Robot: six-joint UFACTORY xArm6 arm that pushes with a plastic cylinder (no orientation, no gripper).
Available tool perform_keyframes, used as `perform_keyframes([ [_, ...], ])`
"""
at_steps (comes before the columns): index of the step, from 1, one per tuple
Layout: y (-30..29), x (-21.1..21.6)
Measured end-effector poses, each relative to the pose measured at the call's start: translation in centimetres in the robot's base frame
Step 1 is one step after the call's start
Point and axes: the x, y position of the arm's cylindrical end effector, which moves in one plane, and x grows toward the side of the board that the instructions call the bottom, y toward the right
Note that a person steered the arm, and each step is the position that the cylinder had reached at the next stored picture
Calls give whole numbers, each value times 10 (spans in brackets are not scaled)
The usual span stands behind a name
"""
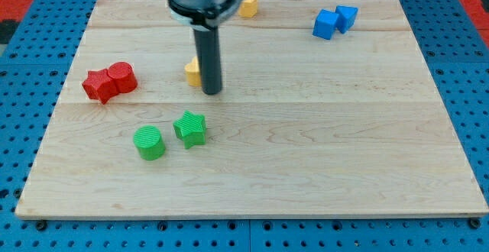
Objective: Push the yellow heart to the yellow hexagon
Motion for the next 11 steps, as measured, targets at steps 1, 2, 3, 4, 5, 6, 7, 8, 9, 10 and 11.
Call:
perform_keyframes([
  [1,-4,-33],
  [2,-4,-42],
  [3,-32,-19],
  [4,-60,-45],
  [5,-13,-76],
  [6,31,-94],
  [7,30,-69],
  [8,52,-68],
  [9,62,-97],
  [10,63,-126],
  [11,63,-136],
])
